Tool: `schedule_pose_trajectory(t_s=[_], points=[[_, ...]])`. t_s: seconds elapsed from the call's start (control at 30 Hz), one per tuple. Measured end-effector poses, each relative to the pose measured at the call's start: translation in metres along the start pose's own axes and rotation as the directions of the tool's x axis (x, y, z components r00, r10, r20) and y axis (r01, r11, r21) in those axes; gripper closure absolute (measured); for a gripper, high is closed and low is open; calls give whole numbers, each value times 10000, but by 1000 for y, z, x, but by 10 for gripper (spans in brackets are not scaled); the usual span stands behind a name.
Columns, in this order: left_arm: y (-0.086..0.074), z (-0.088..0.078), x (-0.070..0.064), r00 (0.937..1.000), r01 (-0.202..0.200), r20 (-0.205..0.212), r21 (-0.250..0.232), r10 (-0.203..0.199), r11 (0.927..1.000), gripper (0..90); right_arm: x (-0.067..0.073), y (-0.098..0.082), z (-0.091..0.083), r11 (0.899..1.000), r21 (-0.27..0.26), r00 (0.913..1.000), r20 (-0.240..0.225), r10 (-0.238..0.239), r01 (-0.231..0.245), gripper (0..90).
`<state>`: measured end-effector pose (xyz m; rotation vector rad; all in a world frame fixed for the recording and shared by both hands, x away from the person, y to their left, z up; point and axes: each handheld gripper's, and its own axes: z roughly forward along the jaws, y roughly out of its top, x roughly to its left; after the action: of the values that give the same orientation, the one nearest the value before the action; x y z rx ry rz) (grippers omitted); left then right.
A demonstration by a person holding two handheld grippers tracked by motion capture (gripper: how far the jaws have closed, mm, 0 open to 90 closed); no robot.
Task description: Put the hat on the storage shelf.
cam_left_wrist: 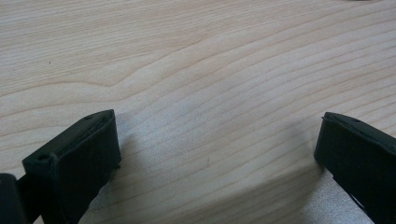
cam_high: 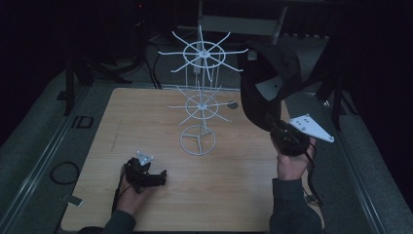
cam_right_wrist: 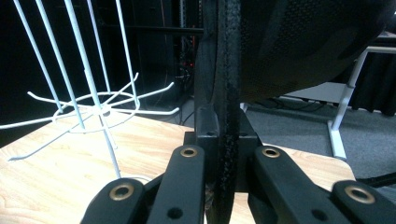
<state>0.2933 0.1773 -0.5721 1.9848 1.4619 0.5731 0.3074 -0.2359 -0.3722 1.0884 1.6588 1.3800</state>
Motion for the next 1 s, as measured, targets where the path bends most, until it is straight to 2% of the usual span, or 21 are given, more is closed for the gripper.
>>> schedule_pose_trajectory(t_s=[0.77,1.0], points=[[0,0,0,10000,-20,4,16,20,10000,1,7,2,-8,9988,-251,9991,53,-420,422,865],[0,0,0,10000,-18,3,15,18,10000,1,13,3,-8,9963,-284,9966,114,-810,813,865]])
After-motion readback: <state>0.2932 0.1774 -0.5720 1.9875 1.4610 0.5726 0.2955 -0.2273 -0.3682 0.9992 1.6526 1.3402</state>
